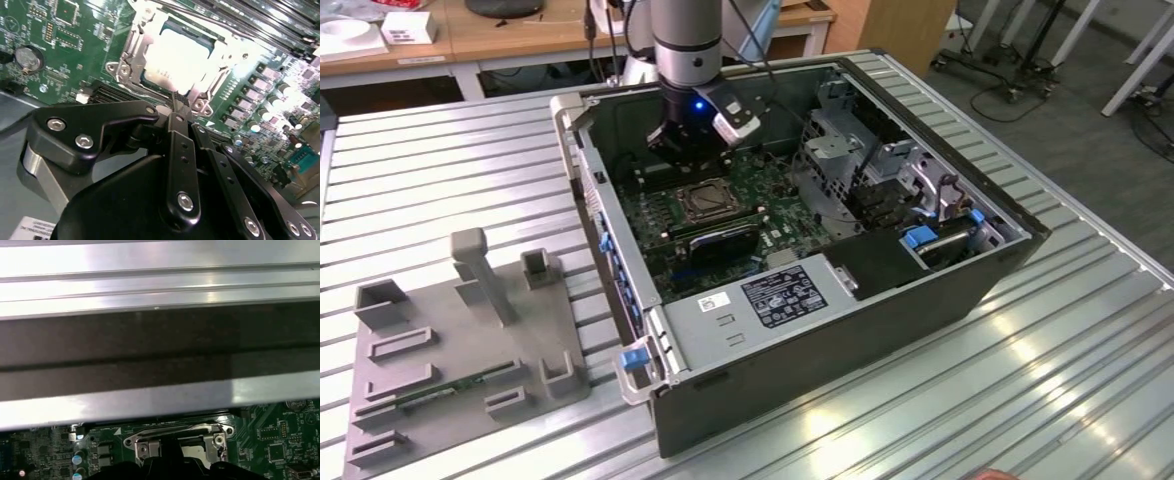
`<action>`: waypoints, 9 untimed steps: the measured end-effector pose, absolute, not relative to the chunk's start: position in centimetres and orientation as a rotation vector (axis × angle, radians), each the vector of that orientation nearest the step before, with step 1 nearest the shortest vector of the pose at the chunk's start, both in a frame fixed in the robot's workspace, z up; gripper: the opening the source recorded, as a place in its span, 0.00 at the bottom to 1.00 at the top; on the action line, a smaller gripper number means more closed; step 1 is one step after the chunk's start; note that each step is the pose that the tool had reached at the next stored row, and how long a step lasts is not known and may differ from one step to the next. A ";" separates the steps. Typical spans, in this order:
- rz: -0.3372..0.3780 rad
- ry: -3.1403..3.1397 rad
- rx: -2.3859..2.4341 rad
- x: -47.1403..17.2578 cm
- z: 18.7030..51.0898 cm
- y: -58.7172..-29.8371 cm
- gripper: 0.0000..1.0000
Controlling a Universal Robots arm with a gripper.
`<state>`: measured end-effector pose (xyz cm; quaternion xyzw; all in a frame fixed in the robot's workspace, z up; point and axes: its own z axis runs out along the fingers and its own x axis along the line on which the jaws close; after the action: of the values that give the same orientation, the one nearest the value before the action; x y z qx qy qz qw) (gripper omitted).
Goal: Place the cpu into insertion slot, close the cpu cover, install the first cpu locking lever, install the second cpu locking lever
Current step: 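Install the first cpu locking lever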
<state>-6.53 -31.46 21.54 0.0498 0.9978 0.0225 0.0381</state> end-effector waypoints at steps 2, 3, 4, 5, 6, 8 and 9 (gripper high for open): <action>0.067 3.068 0.153 -6.1 21.5 -31.5 0.10; 0.065 3.073 0.153 -5.8 21.5 -31.5 0.10; 0.063 3.078 0.154 -5.6 21.5 -31.5 0.10; 0.061 3.083 0.154 -5.4 21.5 -31.5 0.10; 0.059 3.086 0.153 -5.3 21.5 -31.5 0.10; 0.059 3.087 0.153 -5.2 21.5 -31.5 0.10; 0.058 3.087 0.152 -5.2 21.5 -31.6 0.10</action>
<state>-5.20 -31.59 21.53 0.0492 0.9983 0.0189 0.0250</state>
